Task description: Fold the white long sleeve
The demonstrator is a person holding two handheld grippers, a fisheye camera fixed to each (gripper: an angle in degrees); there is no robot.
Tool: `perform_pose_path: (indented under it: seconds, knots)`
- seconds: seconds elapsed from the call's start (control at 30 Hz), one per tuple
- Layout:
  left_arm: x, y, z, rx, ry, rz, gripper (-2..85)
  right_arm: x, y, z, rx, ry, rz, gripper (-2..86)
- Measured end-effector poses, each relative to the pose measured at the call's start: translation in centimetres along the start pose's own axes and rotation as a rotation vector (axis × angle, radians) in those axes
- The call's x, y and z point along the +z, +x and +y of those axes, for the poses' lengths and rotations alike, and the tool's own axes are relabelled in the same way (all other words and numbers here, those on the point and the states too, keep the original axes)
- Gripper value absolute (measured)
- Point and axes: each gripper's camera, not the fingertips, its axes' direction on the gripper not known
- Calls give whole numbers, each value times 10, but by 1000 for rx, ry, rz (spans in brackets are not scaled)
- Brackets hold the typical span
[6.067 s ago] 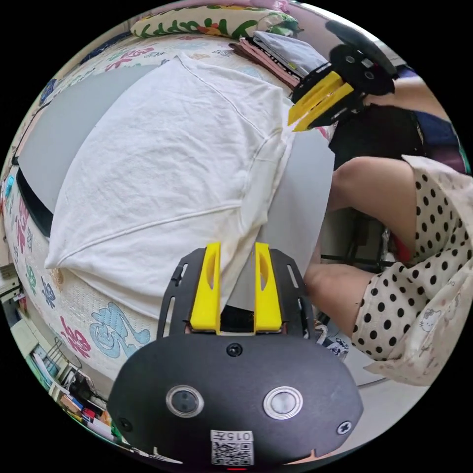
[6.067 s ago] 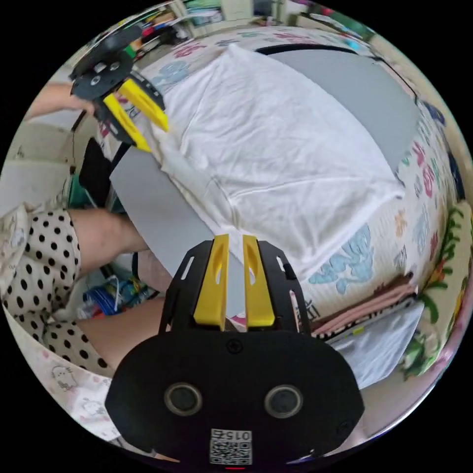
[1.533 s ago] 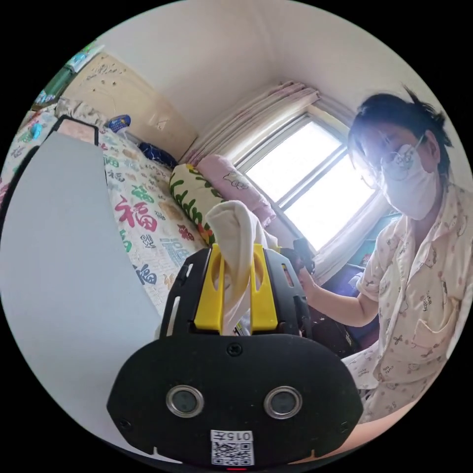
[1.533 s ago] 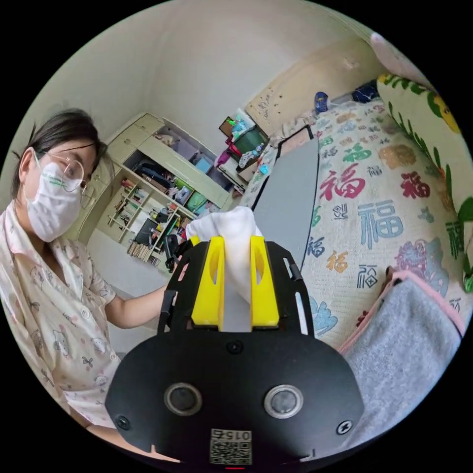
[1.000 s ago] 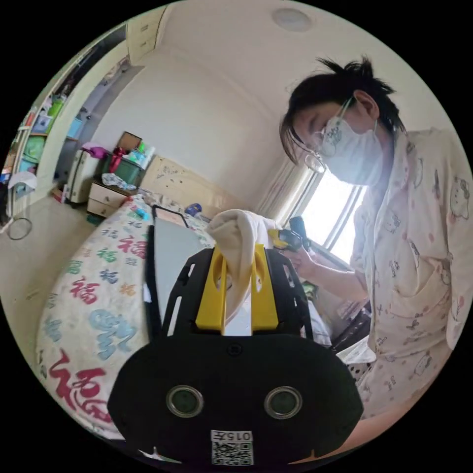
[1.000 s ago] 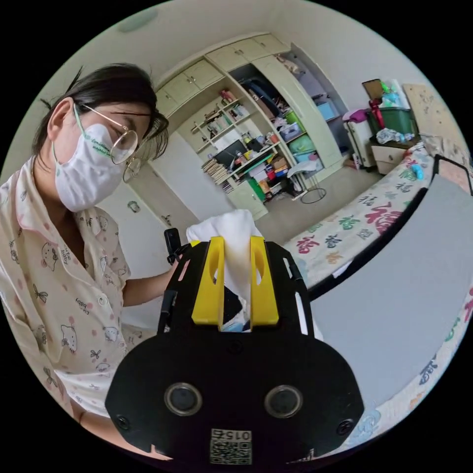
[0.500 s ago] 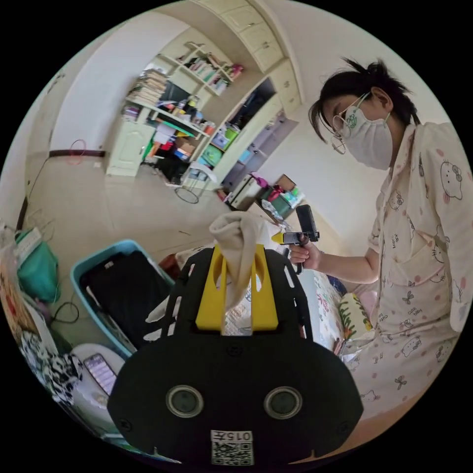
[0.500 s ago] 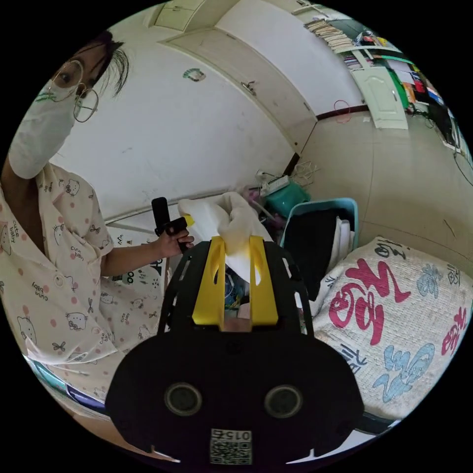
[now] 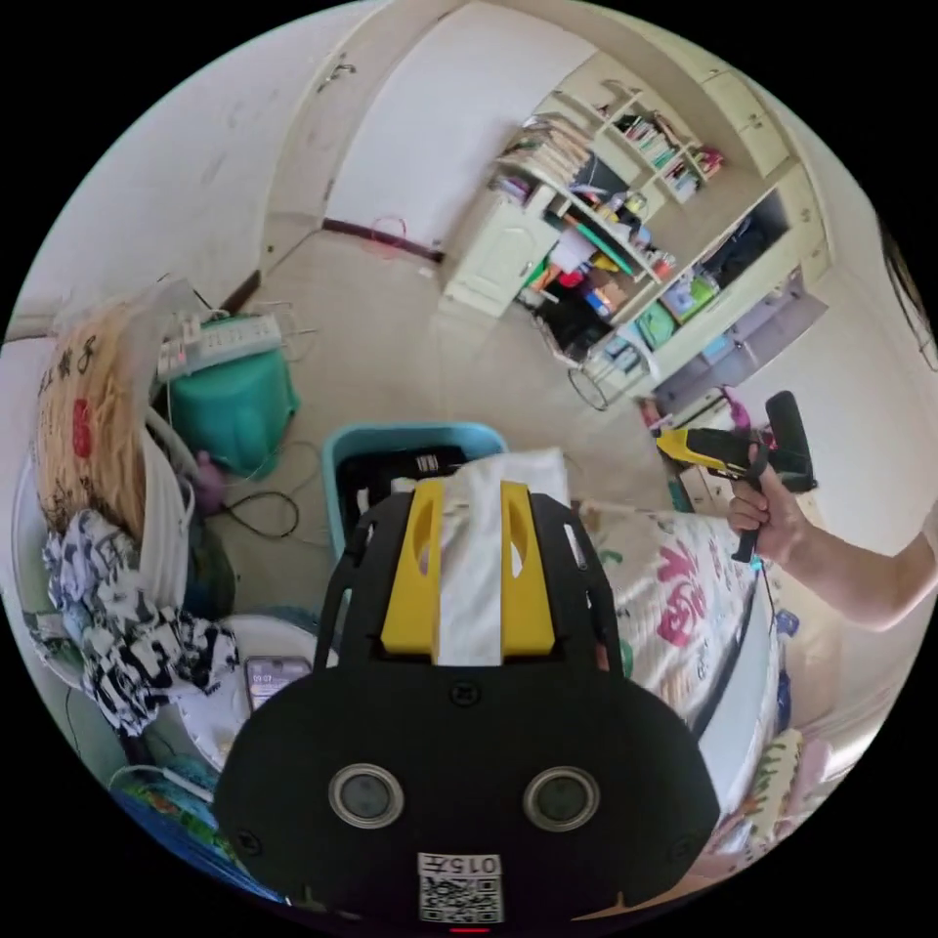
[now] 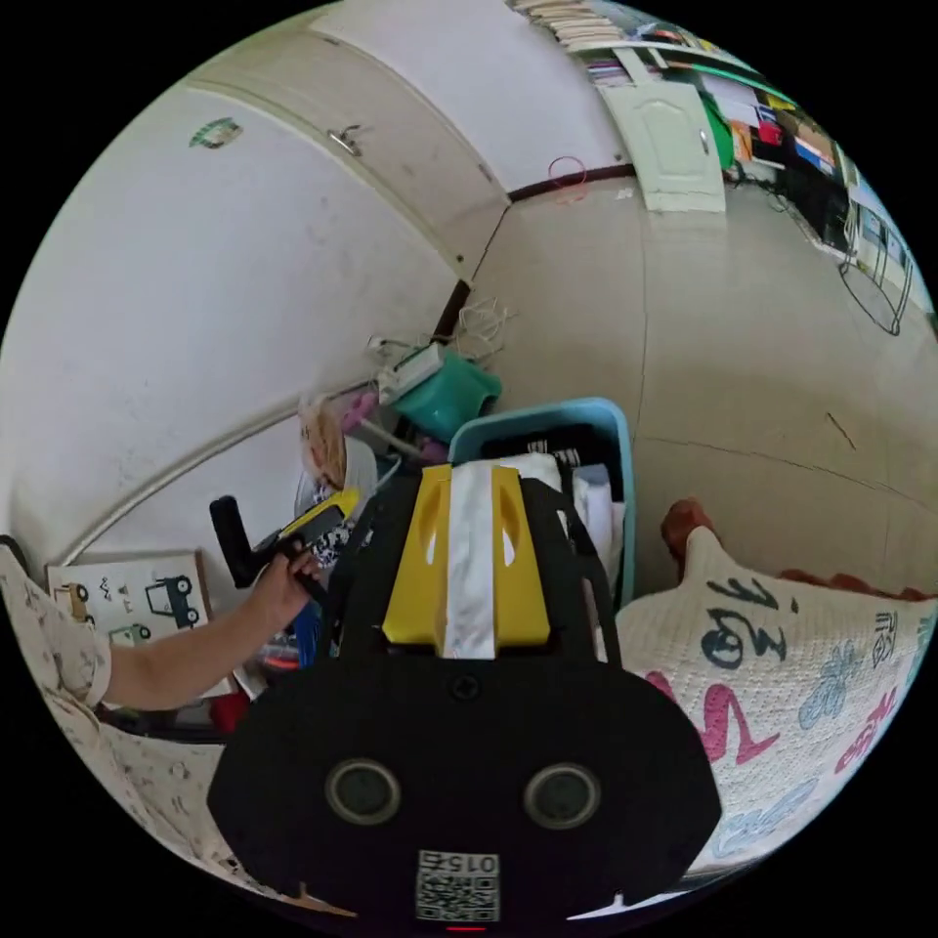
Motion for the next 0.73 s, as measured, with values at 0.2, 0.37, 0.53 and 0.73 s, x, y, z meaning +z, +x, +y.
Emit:
perform_pose_path:
  seconds: [0.2, 0.37, 0.53, 0.73]
  knots:
    - [-50, 114, -61, 250, 179, -22, 86, -47, -41, 33, -193, 245, 204, 62]
    - [-67, 278, -76, 562, 291, 9, 84, -116, -86, 128, -243, 505, 568, 65]
    - [-32, 413, -79, 703, 327, 182, 87, -169, -125, 217, -223, 689, 981, 100]
    - [8, 617, -73, 906, 342, 484, 101, -249, -144, 313, 76, 711, 1118, 123]
